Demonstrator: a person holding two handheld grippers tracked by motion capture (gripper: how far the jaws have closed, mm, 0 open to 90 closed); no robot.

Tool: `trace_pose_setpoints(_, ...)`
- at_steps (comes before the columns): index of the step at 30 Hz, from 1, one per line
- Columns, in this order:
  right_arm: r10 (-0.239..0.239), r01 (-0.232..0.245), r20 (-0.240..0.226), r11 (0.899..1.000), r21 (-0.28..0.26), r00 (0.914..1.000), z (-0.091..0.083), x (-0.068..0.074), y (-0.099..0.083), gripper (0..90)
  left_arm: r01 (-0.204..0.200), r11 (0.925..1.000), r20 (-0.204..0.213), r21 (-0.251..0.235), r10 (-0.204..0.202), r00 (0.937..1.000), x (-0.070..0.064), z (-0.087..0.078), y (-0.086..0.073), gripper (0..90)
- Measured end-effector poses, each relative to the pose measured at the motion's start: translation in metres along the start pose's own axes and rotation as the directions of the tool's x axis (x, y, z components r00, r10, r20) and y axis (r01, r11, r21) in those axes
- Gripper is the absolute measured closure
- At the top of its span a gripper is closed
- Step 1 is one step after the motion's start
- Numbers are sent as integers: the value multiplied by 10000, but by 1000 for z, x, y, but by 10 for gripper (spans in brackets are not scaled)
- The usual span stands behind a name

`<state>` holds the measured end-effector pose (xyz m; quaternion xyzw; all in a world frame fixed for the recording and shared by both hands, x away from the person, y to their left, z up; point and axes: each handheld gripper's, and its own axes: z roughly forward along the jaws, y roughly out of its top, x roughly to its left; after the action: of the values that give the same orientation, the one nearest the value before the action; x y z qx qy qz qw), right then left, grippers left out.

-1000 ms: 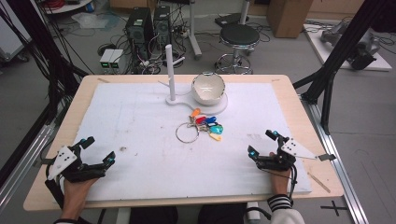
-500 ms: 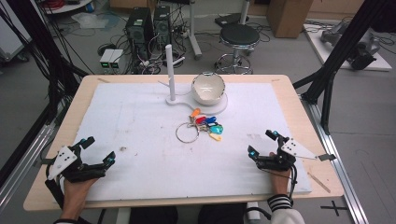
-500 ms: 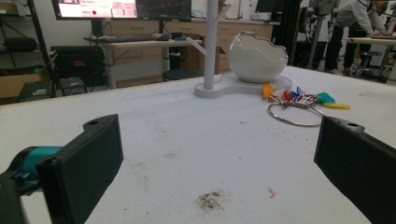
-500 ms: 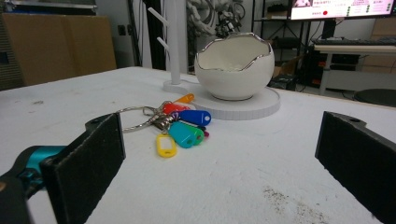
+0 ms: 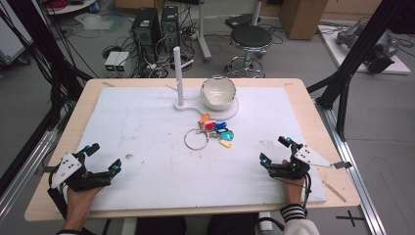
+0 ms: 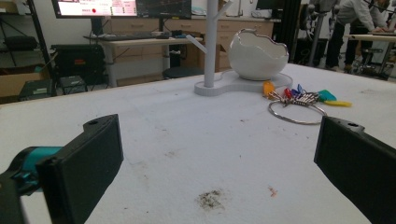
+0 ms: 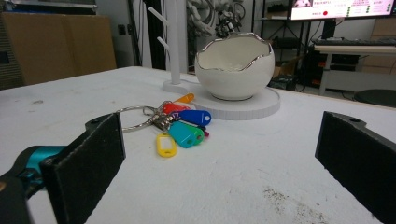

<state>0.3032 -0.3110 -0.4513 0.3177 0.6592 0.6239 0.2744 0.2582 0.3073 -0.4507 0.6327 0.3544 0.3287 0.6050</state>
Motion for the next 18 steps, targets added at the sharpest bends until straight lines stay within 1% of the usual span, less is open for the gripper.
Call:
trace_pose_setpoints(3,-14,14,4,10000,-7,10000,0,0,0,10,-58,9999,10,86,58,10000,0,1,0,17)
trace_pose_setpoints(9,-59,59,13,10000,-33,10000,0,0,0,10,-25,9999,33,147,25,10000,0,1,0,17)
trace_pose_setpoints(10,13,-12,-23,10000,35,10000,0,1,0,10,-28,9999,3,146,27,10000,-1,2,0,17)
trace_pose_setpoints(15,-27,27,-9,10000,37,10000,0,1,0,10,-153,9989,-5,445,153,9999,-2,4,1,17)
trace_pose_setpoints(18,-84,84,-21,9999,65,10000,0,1,0,10,-232,9983,-37,530,234,9997,-2,5,2,17)
